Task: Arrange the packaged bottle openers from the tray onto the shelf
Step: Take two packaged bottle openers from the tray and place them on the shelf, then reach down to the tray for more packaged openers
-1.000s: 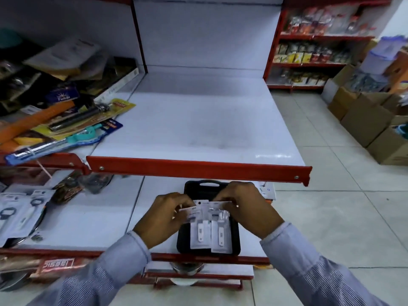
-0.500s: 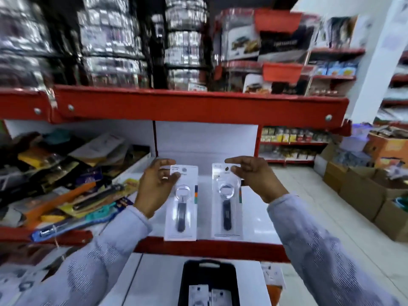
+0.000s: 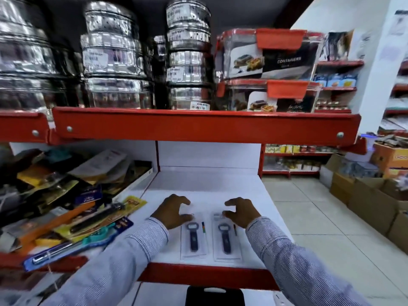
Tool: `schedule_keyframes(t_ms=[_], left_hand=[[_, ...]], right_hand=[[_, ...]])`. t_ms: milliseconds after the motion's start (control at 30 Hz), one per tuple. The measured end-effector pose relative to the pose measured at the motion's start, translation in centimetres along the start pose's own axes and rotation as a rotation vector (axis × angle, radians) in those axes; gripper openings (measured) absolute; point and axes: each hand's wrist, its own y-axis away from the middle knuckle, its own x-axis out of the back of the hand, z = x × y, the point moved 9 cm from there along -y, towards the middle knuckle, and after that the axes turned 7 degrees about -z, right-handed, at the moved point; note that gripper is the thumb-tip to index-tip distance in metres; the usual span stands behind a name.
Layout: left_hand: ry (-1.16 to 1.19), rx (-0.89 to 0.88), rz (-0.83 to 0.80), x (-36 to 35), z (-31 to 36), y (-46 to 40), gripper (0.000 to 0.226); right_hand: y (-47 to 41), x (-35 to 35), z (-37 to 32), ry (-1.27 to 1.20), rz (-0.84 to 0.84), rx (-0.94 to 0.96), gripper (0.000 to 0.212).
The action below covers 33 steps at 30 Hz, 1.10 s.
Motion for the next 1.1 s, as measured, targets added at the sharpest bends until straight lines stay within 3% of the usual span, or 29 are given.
schedule_keyframes(t_ms=[100,200,300,467,633,767,900,1100], left_hand=[[-0.107,-0.053,-0.197,-0.3,1.4,1.2,0.069],[-0.168,0.002,-0.412,-2.1,0.7,2.2,0.095],[-0.189,0.015,-0.460,-3.0,0.1,2.4,0.105],[-0.160,-0.013,-0.467,-2.8,1.0,3.4,0.095],[-0.146,-0.006,-0.490,-2.5,0.9,4.4,0.107],[-0.179,-0.004,-0.506,-2.7,1.5,5.2,0.094],[-0.185,-0.128,-0.303,-1.6,3.1,6.6,0.106],[-0.496,-0.281,0.230,-1.2,6.8,13.2,0.084]], right_hand=[[0.9,0.0,-1.5,0.092,-0.112,0.089,0.052],[3.3,-1.0,-3.0,0.246,-0.416,0.117,0.076],[5.2,-1.7,-3.2,0.371,-0.582,0.081,0.091],[6.1,-2.4,-2.6,0.320,-0.579,0.066,0.095],[6.9,-2.5,-3.0,0.260,-0.519,0.101,0.092],[7.5,-2.6,-3.5,0.232,-0.498,0.115,0.092],[8.4,-1.9,-3.8,0.288,-0.328,0.203,0.091],[16.6,0.8,-5.8,0.350,0.309,0.421,0.073]])
